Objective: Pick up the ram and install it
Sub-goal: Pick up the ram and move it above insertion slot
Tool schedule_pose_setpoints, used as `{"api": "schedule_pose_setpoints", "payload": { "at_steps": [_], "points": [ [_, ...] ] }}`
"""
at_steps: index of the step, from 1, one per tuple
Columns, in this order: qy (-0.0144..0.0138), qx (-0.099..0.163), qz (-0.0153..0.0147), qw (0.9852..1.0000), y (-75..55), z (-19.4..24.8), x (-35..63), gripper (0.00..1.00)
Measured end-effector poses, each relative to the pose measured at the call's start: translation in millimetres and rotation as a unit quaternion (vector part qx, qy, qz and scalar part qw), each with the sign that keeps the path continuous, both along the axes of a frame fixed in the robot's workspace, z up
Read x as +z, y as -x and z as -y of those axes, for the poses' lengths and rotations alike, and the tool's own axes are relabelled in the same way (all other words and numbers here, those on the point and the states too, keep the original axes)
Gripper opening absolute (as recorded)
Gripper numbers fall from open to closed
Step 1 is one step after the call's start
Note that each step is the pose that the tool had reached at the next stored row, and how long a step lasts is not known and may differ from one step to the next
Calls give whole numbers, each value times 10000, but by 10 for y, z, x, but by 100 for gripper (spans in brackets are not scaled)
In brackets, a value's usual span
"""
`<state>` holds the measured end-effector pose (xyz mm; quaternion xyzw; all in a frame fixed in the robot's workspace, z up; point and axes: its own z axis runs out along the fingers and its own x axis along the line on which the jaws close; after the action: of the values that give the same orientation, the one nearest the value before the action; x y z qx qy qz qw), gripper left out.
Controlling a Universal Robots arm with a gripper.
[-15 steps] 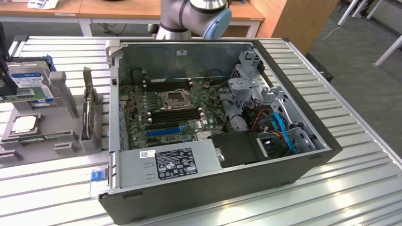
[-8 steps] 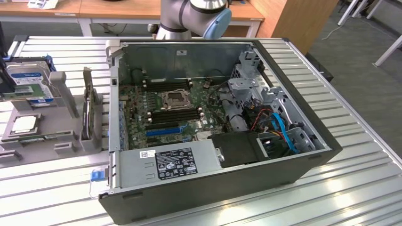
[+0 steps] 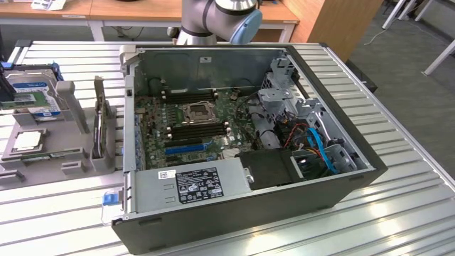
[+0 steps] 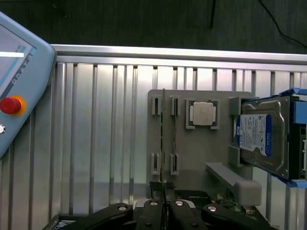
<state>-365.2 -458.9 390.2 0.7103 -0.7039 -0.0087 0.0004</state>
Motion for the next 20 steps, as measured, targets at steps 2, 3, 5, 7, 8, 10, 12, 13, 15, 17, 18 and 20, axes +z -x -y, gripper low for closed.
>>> {"api": "schedule_pose_setpoints", "payload": {
  "at_steps": [2, 3, 5, 7, 8, 10, 12, 13, 15, 17, 18, 20],
  "points": [
    [0, 0, 0, 10000, 0, 0, 0, 12],
    [0, 0, 0, 10000, 0, 0, 0, 12],
    [2, 2, -2, 10000, -12, 1, 3, 12],
    [0, 0, -1, 10000, -51, 0, 1, 12],
    [1, 0, -2, 10000, -76, 0, 1, 12],
    [1, 0, -3, 10000, -126, 0, 1, 12],
    [0, 0, -4, 10000, -176, 0, 1, 12],
    [0, 0, -4, 10000, -199, 0, 0, 12],
    [0, 0, -4, 10000, -247, 0, 0, 12],
    [1, 0, -5, 10000, -293, 0, 1, 12],
    [1, 0, -6, 10000, -315, 0, 1, 12],
    [0, 0, -6, 10000, -359, 0, 1, 12]
  ]
}}
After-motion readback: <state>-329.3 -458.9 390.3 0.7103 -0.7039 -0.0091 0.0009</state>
